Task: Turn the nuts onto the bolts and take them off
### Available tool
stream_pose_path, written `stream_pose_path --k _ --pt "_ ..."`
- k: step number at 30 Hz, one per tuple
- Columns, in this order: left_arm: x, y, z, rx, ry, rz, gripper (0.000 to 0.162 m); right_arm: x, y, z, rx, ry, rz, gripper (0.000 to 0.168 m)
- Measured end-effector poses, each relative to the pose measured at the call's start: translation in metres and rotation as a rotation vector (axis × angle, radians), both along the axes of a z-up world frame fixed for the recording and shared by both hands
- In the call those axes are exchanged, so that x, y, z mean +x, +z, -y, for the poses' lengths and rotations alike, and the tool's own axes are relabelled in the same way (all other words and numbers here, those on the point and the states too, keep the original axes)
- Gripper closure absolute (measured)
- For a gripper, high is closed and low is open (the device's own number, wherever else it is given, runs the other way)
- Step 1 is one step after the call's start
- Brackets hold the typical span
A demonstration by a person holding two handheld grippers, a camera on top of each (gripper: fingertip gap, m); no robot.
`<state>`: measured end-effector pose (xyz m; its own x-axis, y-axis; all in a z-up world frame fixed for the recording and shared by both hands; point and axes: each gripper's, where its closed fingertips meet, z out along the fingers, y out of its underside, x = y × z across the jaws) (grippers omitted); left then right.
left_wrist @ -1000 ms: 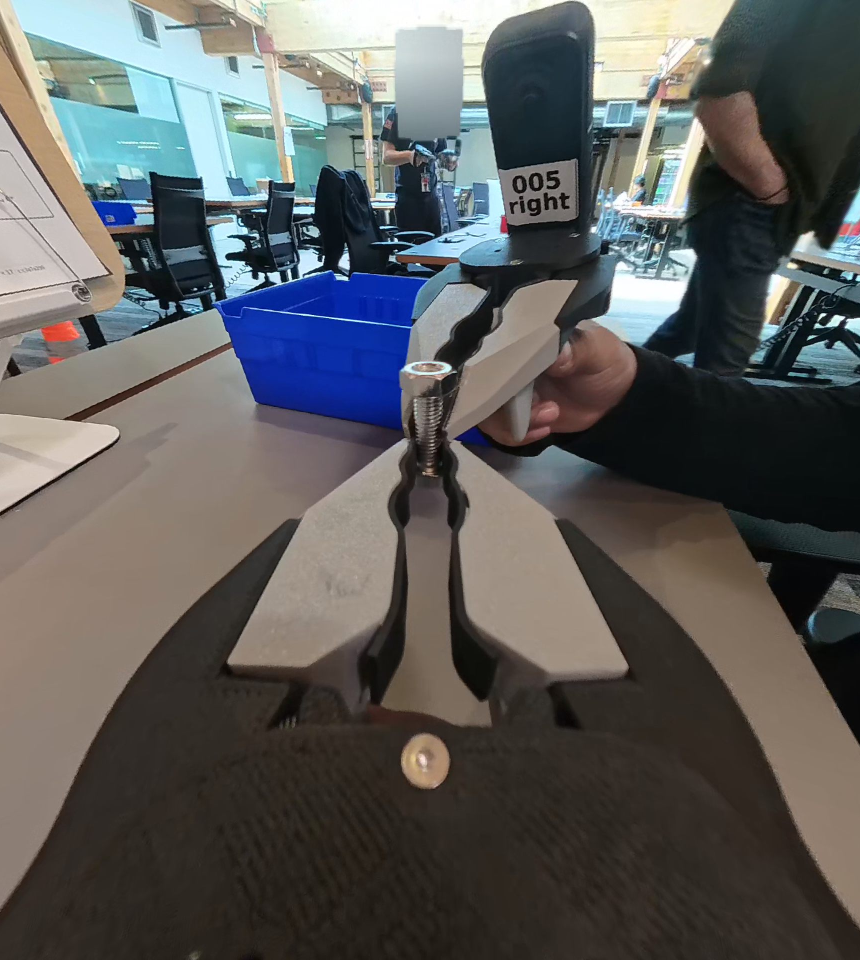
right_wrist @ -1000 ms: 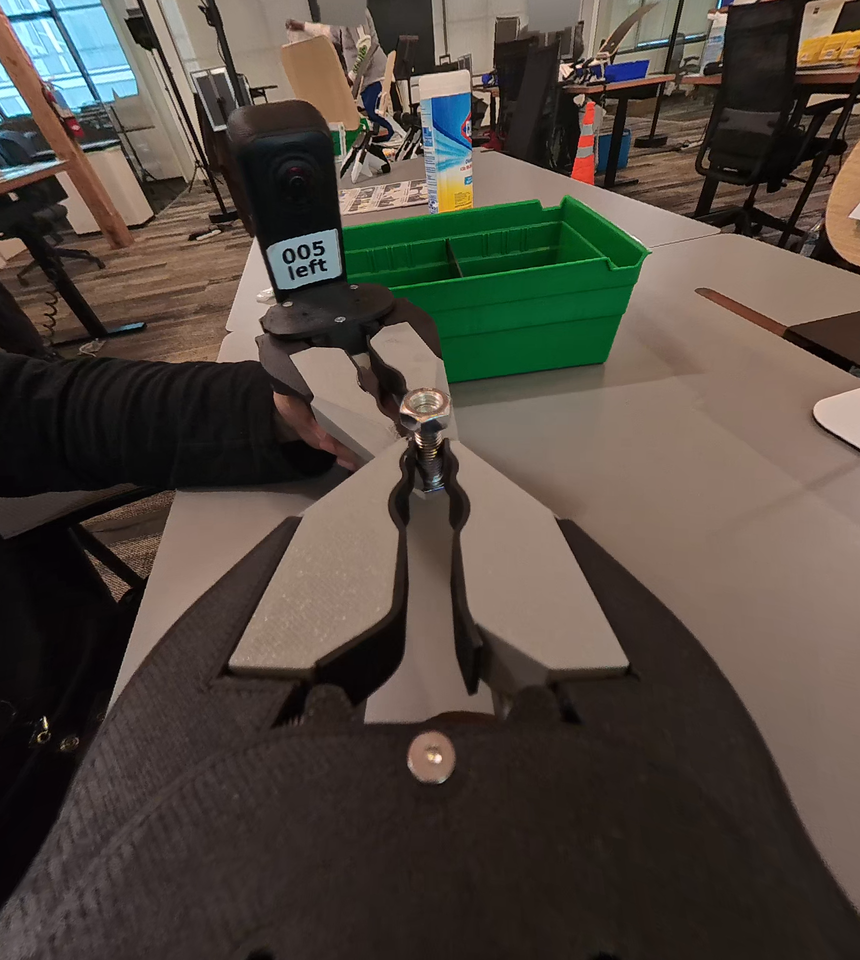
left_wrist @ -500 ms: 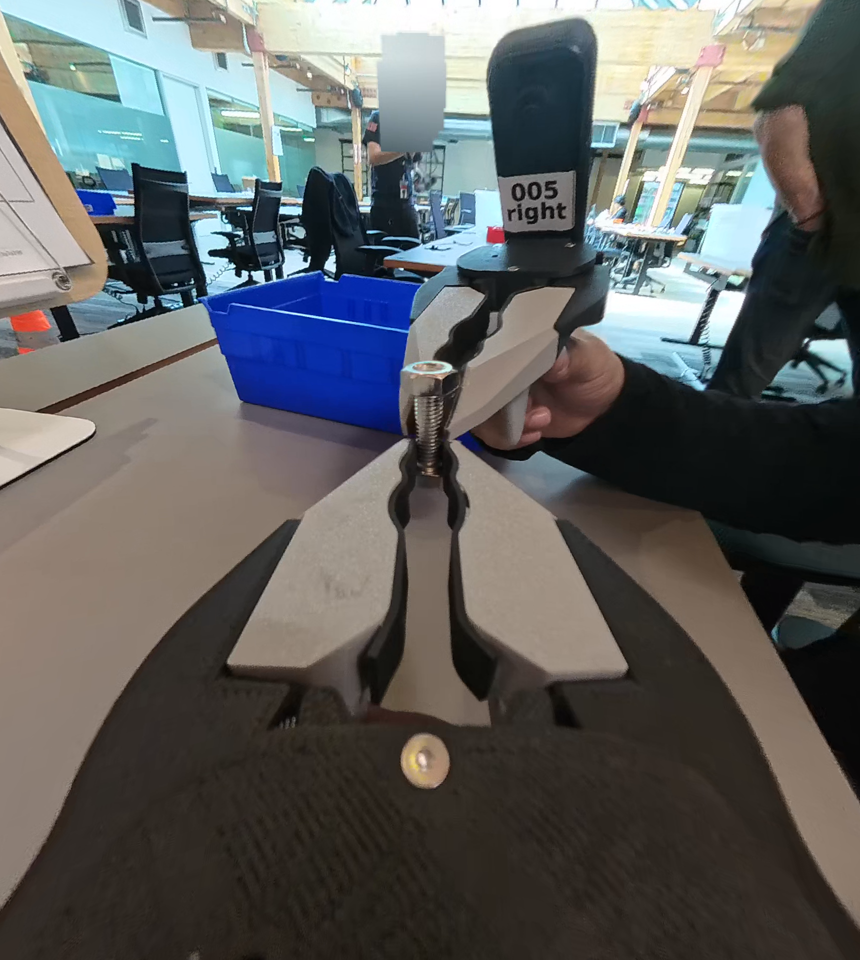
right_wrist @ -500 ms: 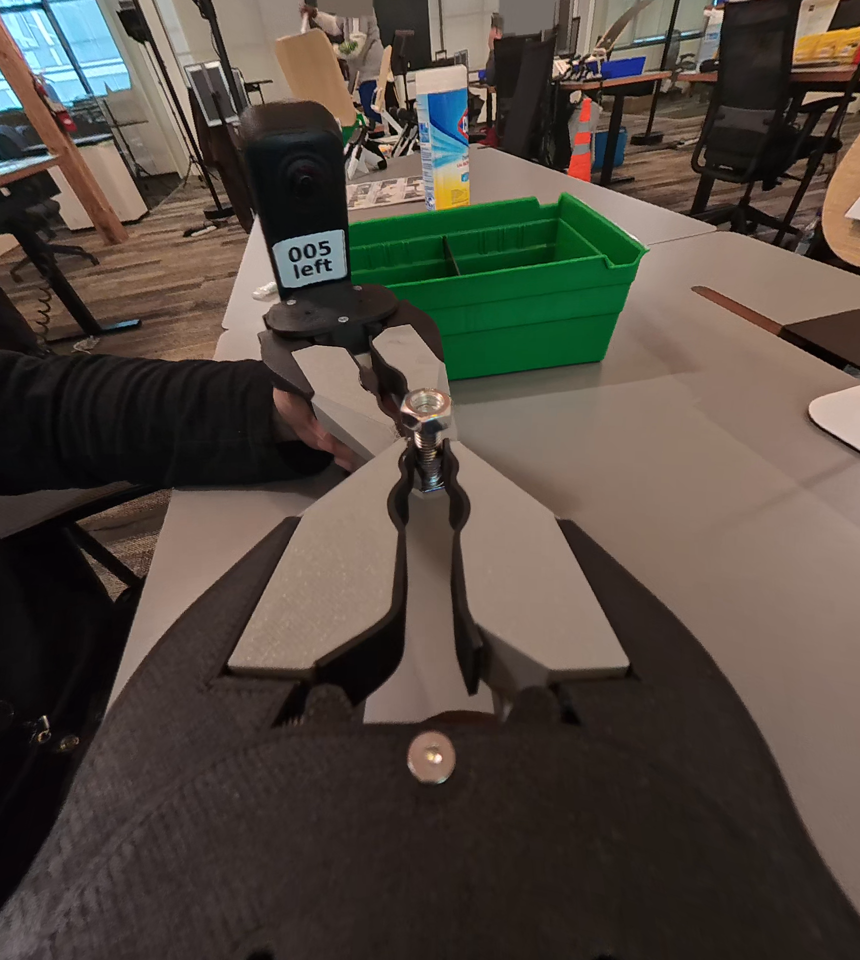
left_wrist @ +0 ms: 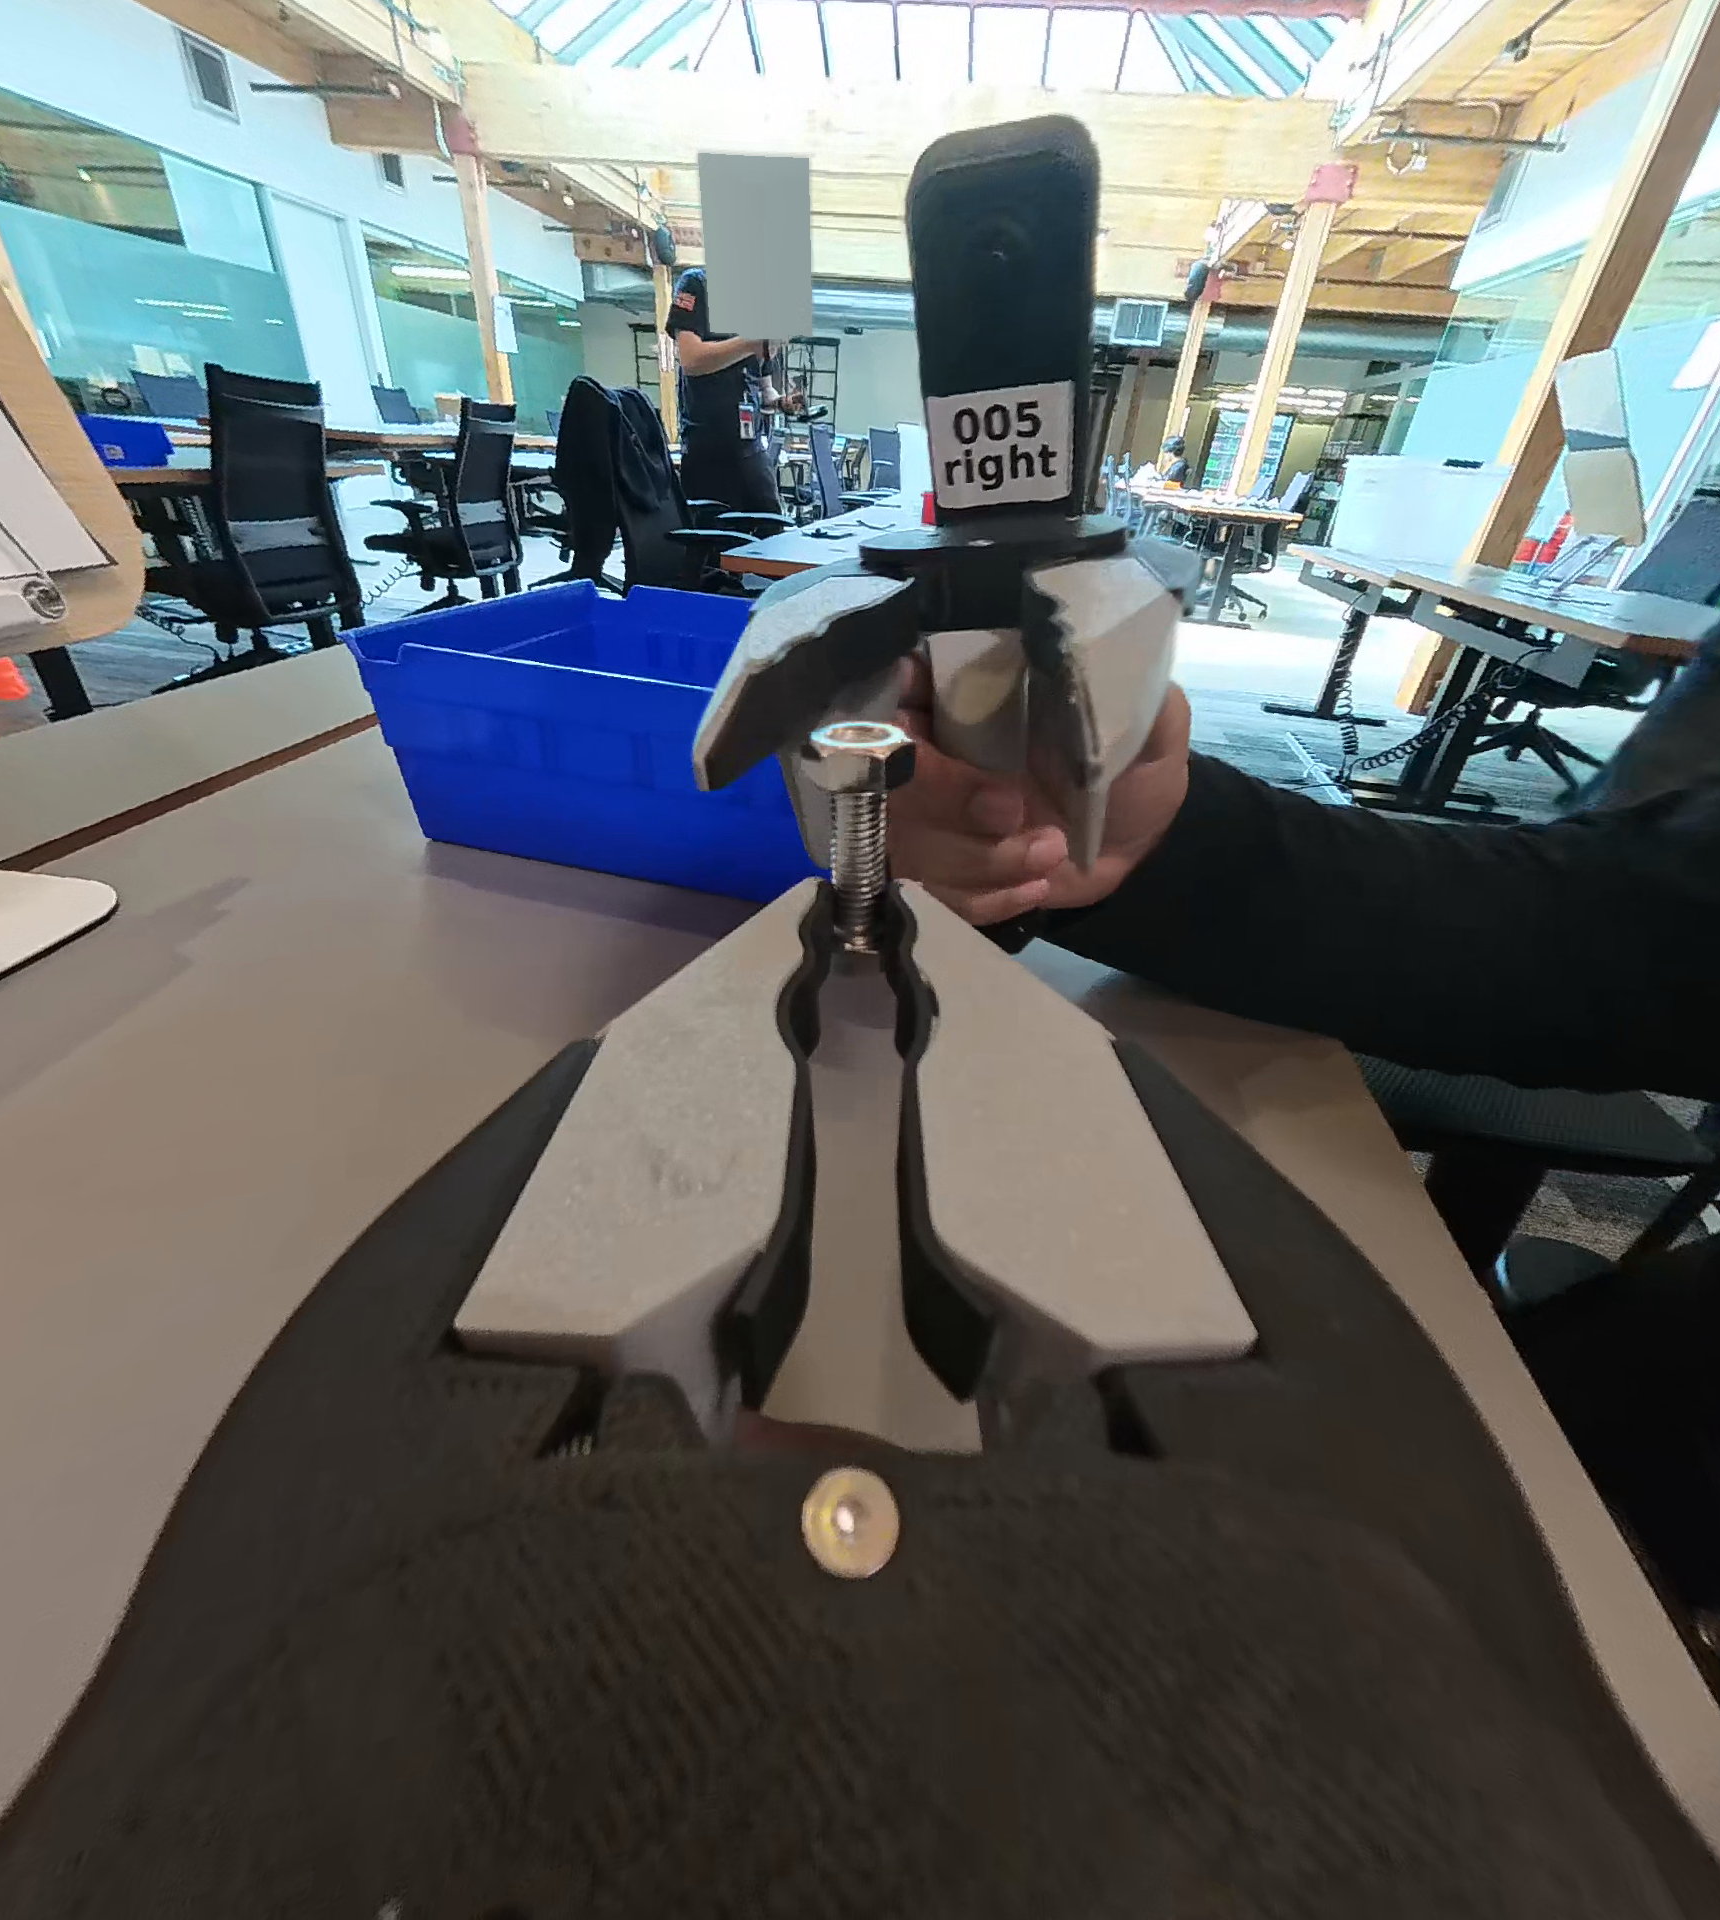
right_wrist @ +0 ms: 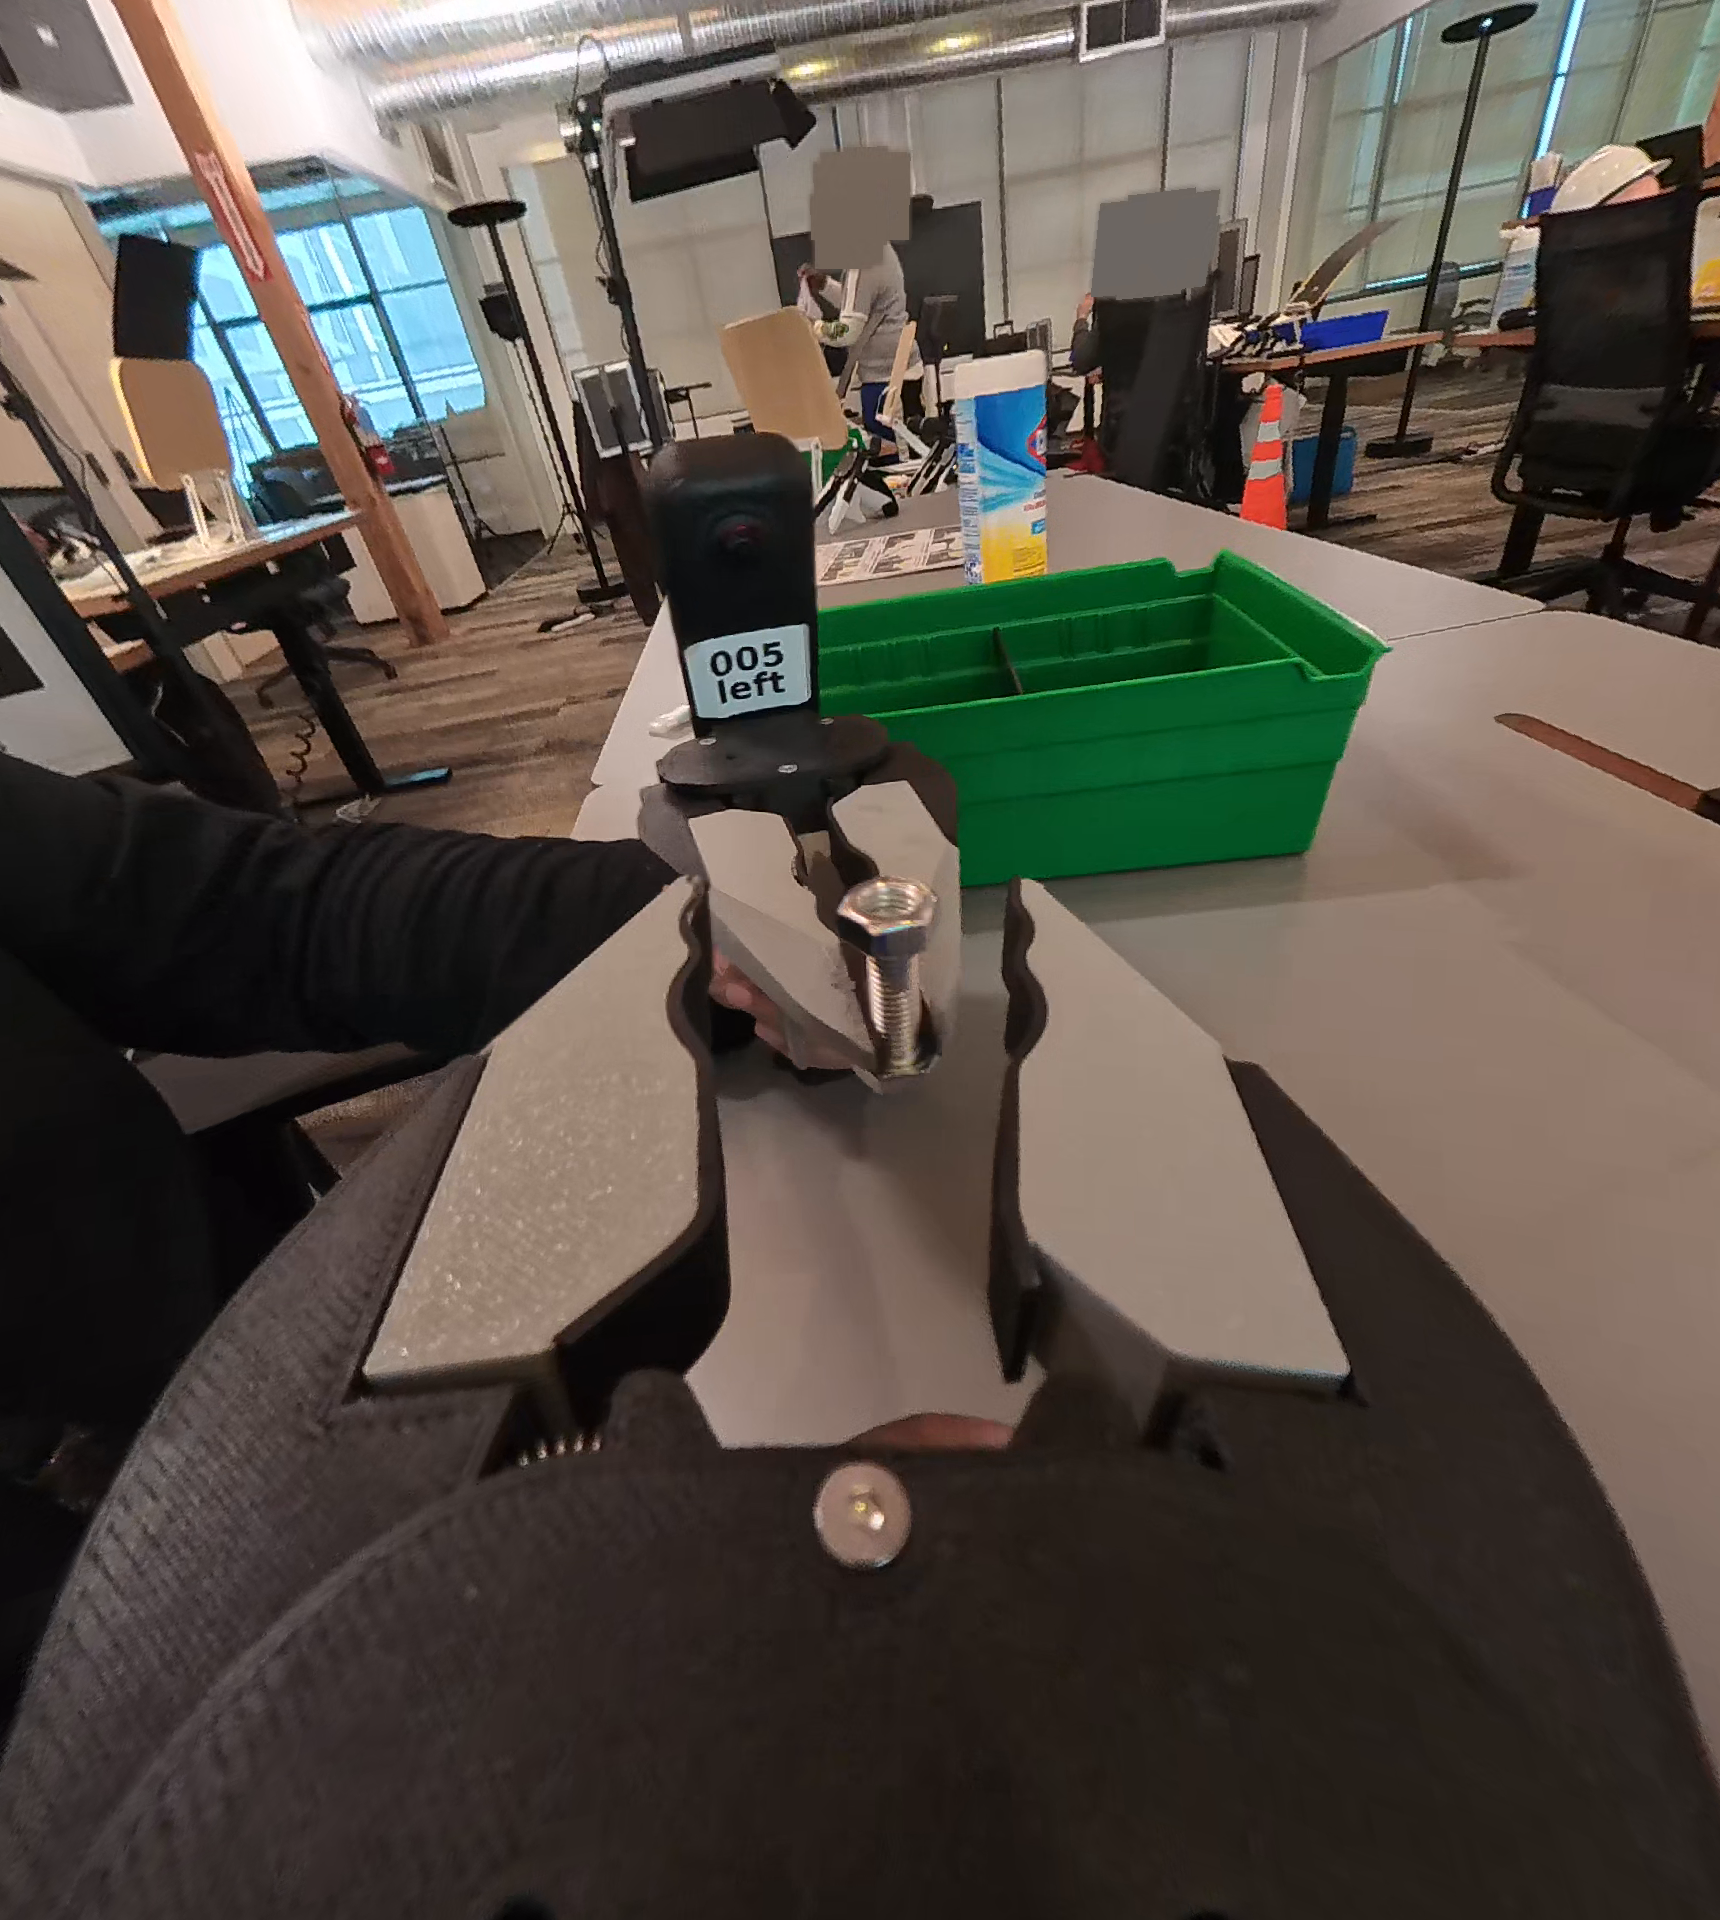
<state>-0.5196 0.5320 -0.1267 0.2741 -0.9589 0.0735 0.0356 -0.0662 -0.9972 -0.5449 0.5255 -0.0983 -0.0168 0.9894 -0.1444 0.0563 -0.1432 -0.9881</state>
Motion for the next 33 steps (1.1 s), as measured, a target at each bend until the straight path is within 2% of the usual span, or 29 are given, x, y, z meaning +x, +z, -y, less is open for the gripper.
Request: stream_pose_path --k 10,15,24,33 --pt "-0.014 0.003 -0.014 -0.016 0.066 0.022 0.156 0.003 -0.001 -0.001 0.051 -0.027 0.020 0.119" --pt "-0.008 0.002 -0.008 -0.011 0.041 0.012 0.156 0.005 0.003 -0.008 0.031 -0.059 -0.006 0.116" --pt "0.002 -0.003 -0.004 -0.005 0.027 -0.013 0.155 -0.014 -0.006 0.007 0.055 -0.007 0.032 0.113" --pt "-0.011 0.004 -0.013 -0.020 0.065 0.027 0.156 0.002 0.003 -0.006 0.029 -0.054 -0.012 0.115"
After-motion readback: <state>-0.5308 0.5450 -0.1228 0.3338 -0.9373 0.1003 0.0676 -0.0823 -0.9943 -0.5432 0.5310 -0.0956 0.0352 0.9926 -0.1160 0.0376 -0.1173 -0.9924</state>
